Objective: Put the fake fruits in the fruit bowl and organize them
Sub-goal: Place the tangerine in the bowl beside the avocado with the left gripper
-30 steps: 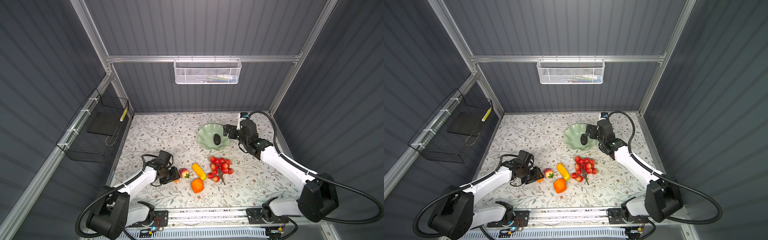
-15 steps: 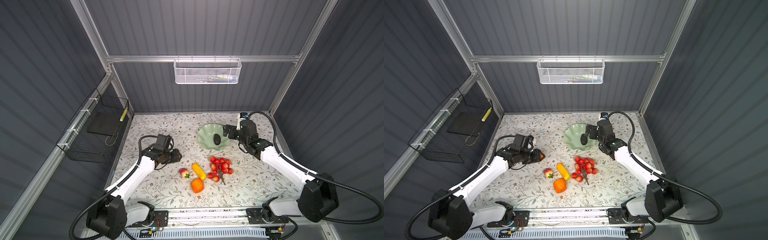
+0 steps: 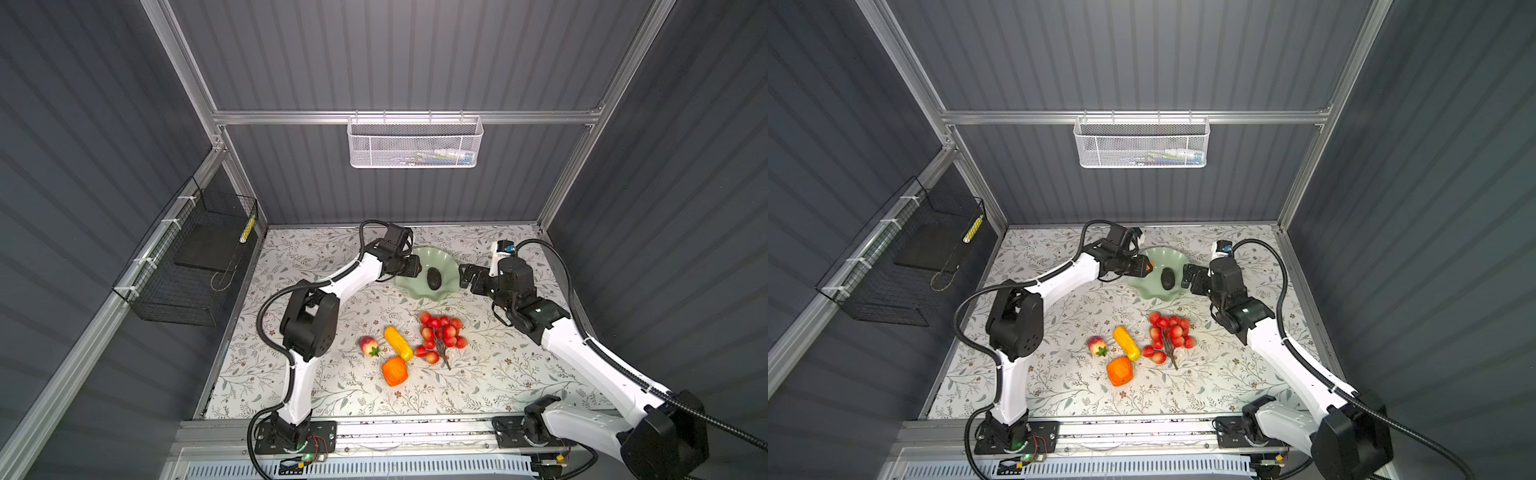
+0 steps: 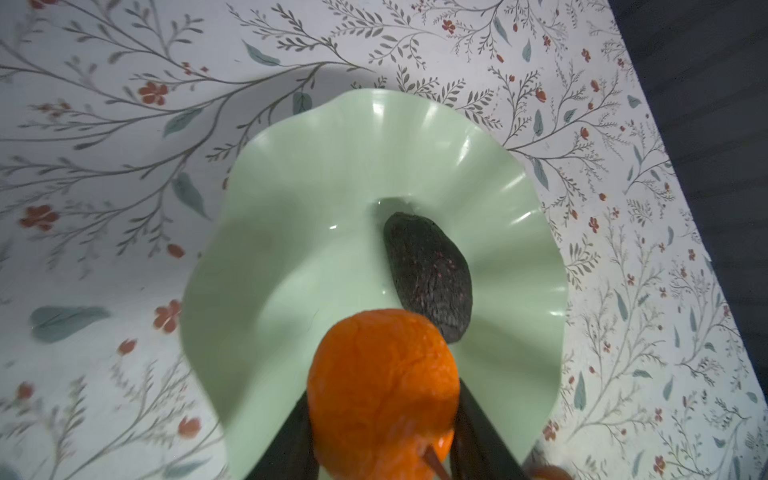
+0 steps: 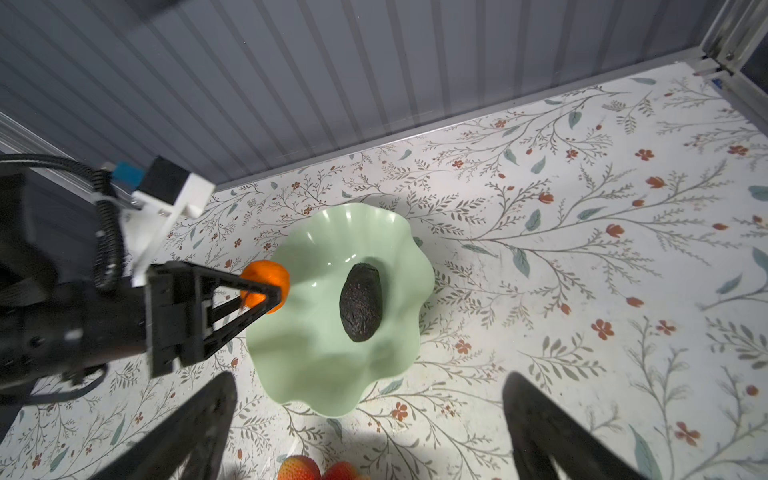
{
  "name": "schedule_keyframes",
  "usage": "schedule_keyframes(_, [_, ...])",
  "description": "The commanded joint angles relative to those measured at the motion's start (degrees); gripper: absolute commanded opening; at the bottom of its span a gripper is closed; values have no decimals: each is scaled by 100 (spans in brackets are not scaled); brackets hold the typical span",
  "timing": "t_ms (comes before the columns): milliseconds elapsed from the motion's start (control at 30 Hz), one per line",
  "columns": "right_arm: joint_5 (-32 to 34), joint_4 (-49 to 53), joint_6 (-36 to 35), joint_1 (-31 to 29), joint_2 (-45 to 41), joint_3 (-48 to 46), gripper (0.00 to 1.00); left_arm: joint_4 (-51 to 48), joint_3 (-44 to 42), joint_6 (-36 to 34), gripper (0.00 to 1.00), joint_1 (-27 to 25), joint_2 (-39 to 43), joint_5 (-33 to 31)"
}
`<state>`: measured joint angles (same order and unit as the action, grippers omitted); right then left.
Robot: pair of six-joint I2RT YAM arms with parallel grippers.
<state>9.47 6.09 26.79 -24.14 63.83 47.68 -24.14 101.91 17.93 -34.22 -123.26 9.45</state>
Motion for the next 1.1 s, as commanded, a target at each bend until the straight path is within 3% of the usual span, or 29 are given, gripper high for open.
schedule_keyframes(0, [105, 251, 102, 24, -258, -168, 99, -310, 577, -184, 44, -31, -495, -4])
schedule_keyframes(100, [106, 279, 96, 27, -303, -241, 99, -431, 824, -134, 46, -76, -834, -85])
schedule_keyframes(233, [67, 288, 81, 38, -268, -229, 99, -459, 850, -1, 61, -93, -1045, -224])
schedule_keyframes(333, [3, 288, 58, 37, -232, -185, 99, -432, 823, 49, 66, -93, -1081, -275])
schedule_keyframes(667, [-724, 656, -305, -100, 261, 137, 94, 376, 672, 155, 80, -94, -234, -243])
schedule_keyframes(767, [-696, 778, -422, -424, 415, 221, 93, 789, 359, 155, 86, -85, 305, -823])
schedule_keyframes(900, [-526, 881, -525, -1164, 715, 311, 92, 1700, -736, 175, 99, -51, 1360, -2025])
schedule_keyframes(1067, [-649, 908, -438, -2087, 1414, 440, 89, 2641, -2361, 152, 100, 36, 2619, -3198])
